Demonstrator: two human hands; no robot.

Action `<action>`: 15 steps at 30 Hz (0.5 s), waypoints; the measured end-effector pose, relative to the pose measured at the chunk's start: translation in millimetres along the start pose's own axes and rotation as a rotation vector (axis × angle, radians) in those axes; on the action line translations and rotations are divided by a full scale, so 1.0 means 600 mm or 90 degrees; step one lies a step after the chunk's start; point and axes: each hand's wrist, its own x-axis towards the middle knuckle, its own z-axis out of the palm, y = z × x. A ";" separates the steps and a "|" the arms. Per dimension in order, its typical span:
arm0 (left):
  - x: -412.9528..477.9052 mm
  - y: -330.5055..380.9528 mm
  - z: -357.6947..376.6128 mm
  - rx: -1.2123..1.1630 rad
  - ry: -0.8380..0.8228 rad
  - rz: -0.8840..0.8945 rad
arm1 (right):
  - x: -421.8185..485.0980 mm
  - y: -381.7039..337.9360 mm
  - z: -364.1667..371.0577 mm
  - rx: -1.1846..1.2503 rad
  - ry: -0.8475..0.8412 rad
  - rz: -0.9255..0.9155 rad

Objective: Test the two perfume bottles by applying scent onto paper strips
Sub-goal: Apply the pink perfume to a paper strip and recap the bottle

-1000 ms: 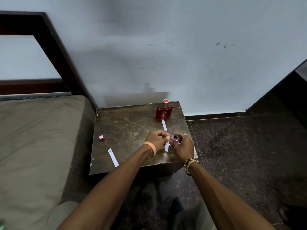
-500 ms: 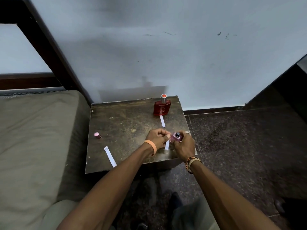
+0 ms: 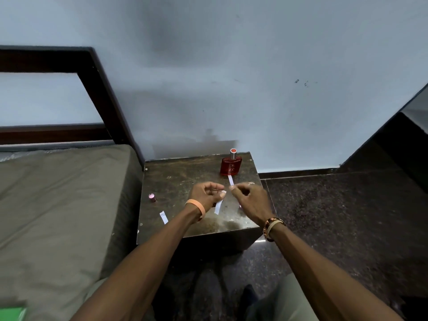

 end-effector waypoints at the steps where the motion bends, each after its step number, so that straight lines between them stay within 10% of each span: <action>1: -0.012 0.012 -0.009 0.001 0.003 0.010 | -0.006 -0.016 0.002 0.020 -0.048 0.004; 15: -0.172 0.096 -0.136 0.015 0.041 0.113 | -0.113 -0.194 0.001 0.332 -0.276 0.157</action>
